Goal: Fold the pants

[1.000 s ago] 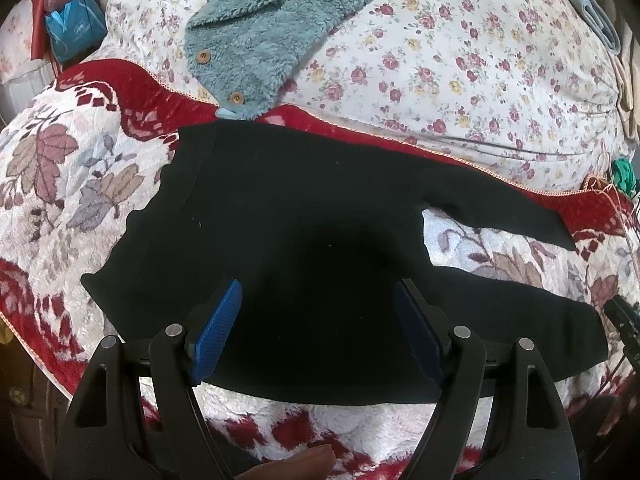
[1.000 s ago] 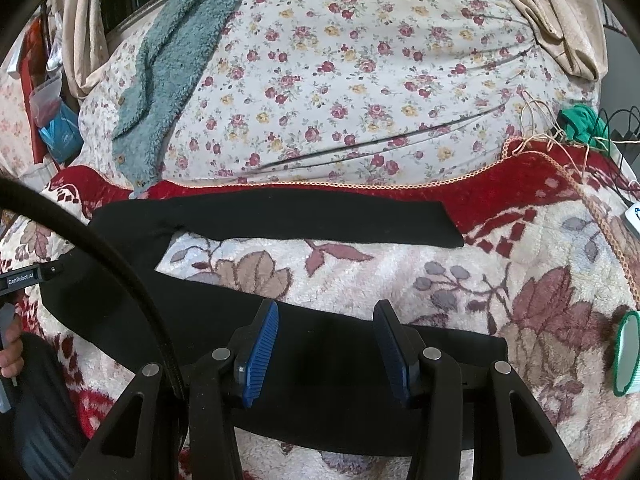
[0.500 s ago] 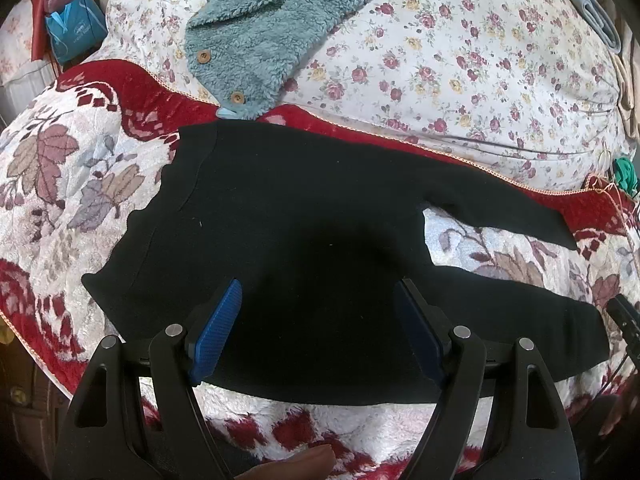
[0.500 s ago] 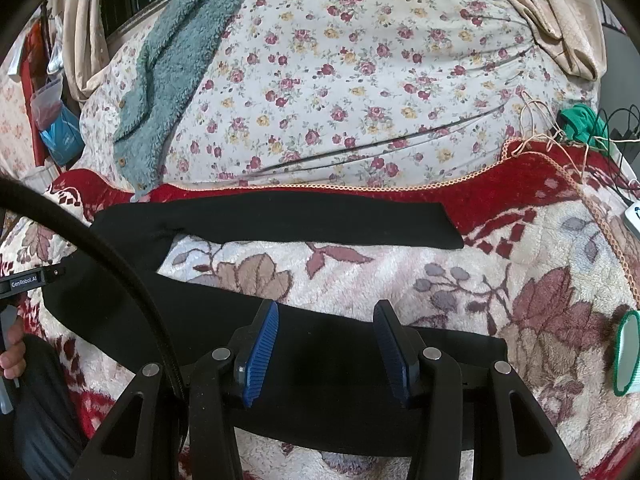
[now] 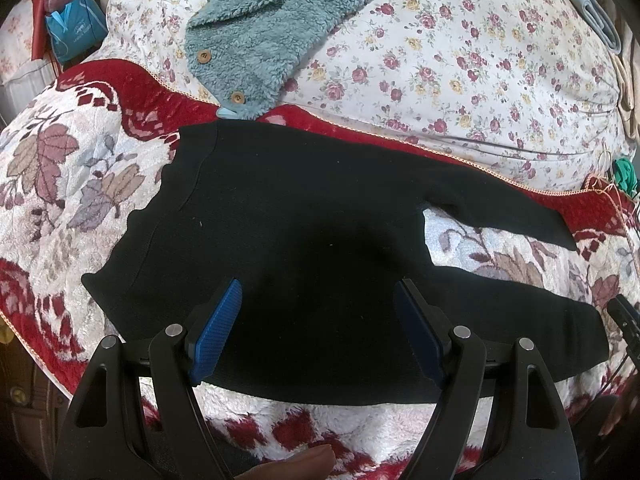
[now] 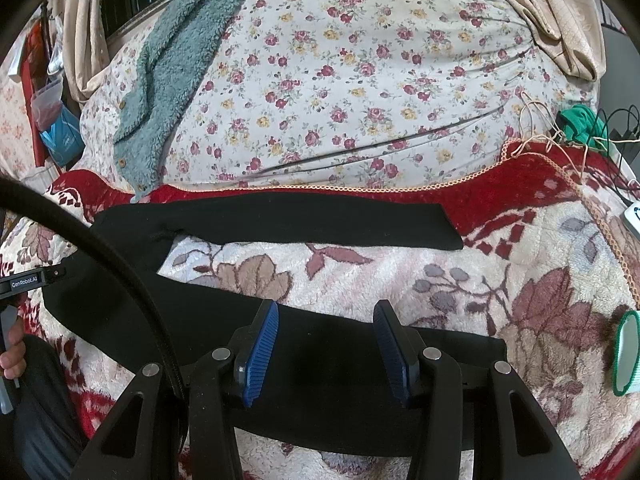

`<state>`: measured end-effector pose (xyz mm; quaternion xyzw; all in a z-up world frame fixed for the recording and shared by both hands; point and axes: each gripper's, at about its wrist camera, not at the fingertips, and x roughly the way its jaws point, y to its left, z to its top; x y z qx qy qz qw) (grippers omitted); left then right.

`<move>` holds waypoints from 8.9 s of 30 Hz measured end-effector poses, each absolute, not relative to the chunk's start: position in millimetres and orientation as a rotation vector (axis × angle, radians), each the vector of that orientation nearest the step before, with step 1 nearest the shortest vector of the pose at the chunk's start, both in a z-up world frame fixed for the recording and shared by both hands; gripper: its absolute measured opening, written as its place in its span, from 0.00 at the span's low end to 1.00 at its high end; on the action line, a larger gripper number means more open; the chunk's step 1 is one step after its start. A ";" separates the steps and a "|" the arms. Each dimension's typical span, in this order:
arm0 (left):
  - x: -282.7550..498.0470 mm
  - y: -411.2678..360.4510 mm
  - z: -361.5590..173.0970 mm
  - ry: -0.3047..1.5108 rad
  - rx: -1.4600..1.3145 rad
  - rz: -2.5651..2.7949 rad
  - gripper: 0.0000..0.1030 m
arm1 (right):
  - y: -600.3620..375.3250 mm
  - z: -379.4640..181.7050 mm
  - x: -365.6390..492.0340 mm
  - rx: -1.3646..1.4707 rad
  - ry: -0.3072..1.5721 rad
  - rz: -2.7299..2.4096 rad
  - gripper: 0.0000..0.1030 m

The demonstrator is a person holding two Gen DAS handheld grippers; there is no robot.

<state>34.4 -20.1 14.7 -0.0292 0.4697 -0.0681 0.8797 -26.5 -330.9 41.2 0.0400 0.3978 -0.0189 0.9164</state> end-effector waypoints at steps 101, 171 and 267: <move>22.9 -37.6 22.2 0.883 0.042 -0.119 0.77 | -332.0 45.3 -28.8 0.099 0.785 -0.040 0.46; 357.6 117.1 -23.3 1.189 -0.332 -0.277 0.94 | -562.5 -72.1 247.3 0.656 1.370 -0.133 0.31; 53.2 224.1 -43.0 1.135 -0.669 -0.635 0.09 | -483.8 9.5 -114.2 0.488 1.041 0.039 0.01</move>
